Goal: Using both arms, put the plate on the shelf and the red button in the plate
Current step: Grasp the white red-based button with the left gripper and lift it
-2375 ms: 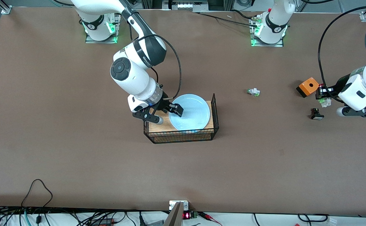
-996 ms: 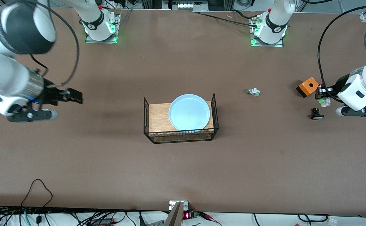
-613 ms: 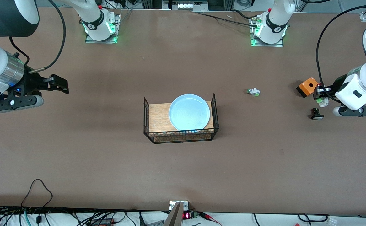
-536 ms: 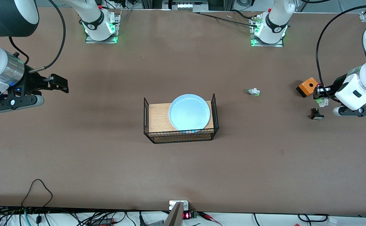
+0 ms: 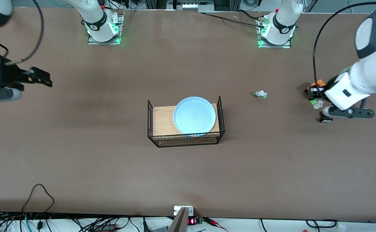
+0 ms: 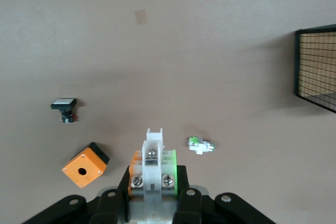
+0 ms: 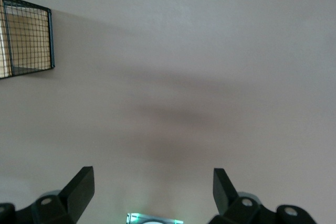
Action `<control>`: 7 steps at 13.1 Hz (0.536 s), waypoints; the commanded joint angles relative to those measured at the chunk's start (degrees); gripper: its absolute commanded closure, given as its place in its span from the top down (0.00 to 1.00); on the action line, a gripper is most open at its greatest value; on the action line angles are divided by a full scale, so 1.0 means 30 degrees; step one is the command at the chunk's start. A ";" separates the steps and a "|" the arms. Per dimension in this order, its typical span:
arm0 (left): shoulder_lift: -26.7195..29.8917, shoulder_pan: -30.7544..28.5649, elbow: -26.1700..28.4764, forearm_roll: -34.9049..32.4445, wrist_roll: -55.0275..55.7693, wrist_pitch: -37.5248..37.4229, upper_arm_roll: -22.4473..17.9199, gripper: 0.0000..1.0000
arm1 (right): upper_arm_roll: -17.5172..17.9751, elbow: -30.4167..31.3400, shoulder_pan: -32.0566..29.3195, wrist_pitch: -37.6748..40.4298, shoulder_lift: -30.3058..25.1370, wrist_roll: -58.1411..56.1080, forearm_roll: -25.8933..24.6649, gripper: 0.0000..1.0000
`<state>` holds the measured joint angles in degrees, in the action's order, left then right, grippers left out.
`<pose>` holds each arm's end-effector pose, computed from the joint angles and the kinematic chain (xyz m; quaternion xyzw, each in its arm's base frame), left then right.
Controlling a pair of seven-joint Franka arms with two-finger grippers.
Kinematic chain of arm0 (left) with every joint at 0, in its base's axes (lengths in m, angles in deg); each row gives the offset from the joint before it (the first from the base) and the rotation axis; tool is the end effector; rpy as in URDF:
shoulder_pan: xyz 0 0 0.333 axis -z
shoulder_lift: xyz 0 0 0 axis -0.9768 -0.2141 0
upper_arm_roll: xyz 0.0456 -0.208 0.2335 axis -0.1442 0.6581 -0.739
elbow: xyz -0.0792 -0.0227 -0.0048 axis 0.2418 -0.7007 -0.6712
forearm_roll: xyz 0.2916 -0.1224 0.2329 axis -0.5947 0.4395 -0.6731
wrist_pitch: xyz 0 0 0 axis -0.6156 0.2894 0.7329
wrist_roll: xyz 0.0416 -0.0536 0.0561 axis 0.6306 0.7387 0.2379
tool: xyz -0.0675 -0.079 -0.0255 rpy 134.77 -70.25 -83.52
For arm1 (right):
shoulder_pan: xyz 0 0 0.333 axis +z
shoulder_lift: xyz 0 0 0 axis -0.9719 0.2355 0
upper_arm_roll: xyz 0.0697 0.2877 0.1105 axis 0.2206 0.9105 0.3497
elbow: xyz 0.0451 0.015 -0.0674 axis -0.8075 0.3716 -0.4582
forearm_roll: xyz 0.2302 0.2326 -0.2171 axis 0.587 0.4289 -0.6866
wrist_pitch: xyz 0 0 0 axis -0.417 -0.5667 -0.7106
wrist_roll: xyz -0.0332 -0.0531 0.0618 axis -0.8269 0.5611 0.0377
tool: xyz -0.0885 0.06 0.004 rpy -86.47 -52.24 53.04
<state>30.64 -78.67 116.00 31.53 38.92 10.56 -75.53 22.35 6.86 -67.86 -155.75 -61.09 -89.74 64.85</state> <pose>0.5993 -0.0789 0.5315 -0.9955 0.0373 0.0867 0.0009 0.5827 0.0254 0.6052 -0.9951 -0.0735 0.0653 0.0088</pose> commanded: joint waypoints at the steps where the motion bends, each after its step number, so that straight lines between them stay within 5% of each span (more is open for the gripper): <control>1: -0.0284 -0.0037 -0.0761 0.1303 0.0728 -0.0320 0.0750 0.00 | 0.1519 0.2486 -0.1550 0.0166 -0.2690 0.0007 -0.0393 1.00; 5: -0.0402 0.0546 -0.0819 0.2690 0.1669 0.0293 0.2212 0.00 | 0.1519 0.2344 -0.1580 0.0990 -0.2960 0.0066 -0.1006 1.00; 7: -0.1011 0.2617 -0.1110 0.1845 0.1841 0.0354 0.2420 0.00 | 0.1520 0.2344 -0.1609 0.0435 -0.2814 0.0066 -0.1008 1.00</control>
<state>30.36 -75.83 115.60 38.96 42.85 11.71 -68.70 25.79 12.82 -71.66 -152.82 -69.26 -89.71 62.79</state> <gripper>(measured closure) 0.661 0.000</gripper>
